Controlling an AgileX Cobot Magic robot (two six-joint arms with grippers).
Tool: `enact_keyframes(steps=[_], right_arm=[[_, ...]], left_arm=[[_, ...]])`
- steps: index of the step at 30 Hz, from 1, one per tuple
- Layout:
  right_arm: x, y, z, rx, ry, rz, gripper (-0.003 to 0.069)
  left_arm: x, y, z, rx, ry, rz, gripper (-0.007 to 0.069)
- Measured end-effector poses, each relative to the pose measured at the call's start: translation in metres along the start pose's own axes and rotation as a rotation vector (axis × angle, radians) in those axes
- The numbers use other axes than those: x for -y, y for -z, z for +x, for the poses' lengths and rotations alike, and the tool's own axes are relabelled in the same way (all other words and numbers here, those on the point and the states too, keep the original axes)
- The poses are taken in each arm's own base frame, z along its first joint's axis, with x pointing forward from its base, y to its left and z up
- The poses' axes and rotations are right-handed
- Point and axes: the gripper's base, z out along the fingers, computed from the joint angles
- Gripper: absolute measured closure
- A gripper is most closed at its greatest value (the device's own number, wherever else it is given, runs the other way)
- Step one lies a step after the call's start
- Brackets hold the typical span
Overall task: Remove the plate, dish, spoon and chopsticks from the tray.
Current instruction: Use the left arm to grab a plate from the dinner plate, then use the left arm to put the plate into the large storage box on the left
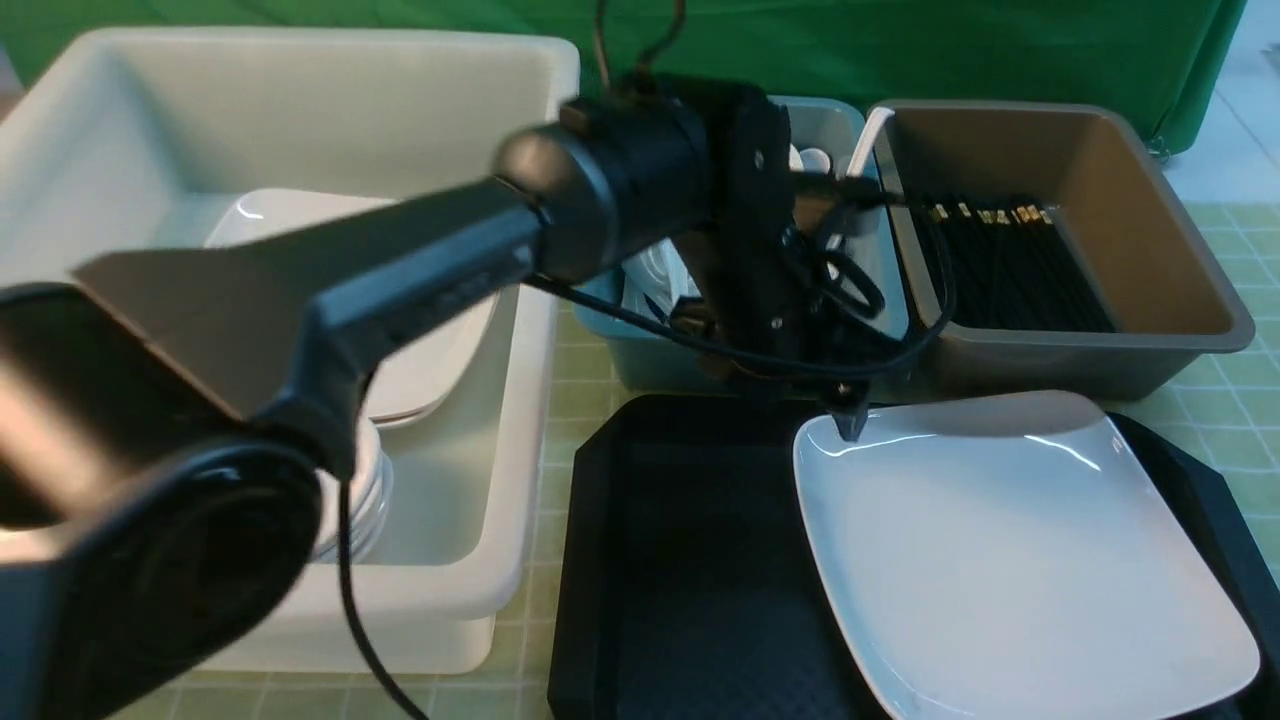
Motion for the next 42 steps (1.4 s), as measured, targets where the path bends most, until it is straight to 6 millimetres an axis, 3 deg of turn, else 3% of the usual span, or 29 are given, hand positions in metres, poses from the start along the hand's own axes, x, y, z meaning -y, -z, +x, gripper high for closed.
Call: enact_keyframes(steps=[8,14,18,19,20,21,26,32,36,42], right_arm=[[0.000,0.004,-0.001,0.035,0.003,0.012,0.0649],[0.000,0.004,-0.002,0.041,0.002,0.013,0.0649],[0.000,0.004,-0.002,0.043,0.001,0.014,0.0649],[0.000,0.004,-0.002,0.043,0.001,0.014,0.0649],[0.000,0.004,-0.002,0.043,0.001,0.014,0.0649],[0.000,0.004,-0.002,0.043,0.001,0.014,0.0649],[0.000,0.004,-0.002,0.045,-0.003,0.013,0.0649],[0.000,0.004,-0.003,0.052,-0.020,0.012,0.0649],[-0.001,0.004,-0.003,0.059,-0.027,0.001,0.0648],[-0.004,0.006,-0.007,0.083,-0.037,-0.021,0.0648]], left_arm=[[-0.005,-0.040,0.005,-0.007,0.036,0.018,0.0076],[-0.006,-0.050,0.005,-0.003,0.015,0.036,0.0123],[-0.006,-0.053,0.006,-0.011,-0.001,0.043,0.0330],[-0.006,-0.053,0.007,-0.013,-0.003,0.044,0.0330],[-0.006,-0.053,0.007,-0.018,0.013,0.058,0.0444],[-0.006,-0.052,0.006,-0.024,0.041,0.081,0.0484],[-0.004,-0.046,0.011,-0.098,0.051,0.096,0.0507],[0.000,-0.004,0.010,-0.134,-0.056,0.040,0.0538],[0.009,0.047,0.002,-0.058,-0.116,0.043,0.0590],[0.016,0.102,-0.002,0.038,-0.177,0.016,0.0619]])
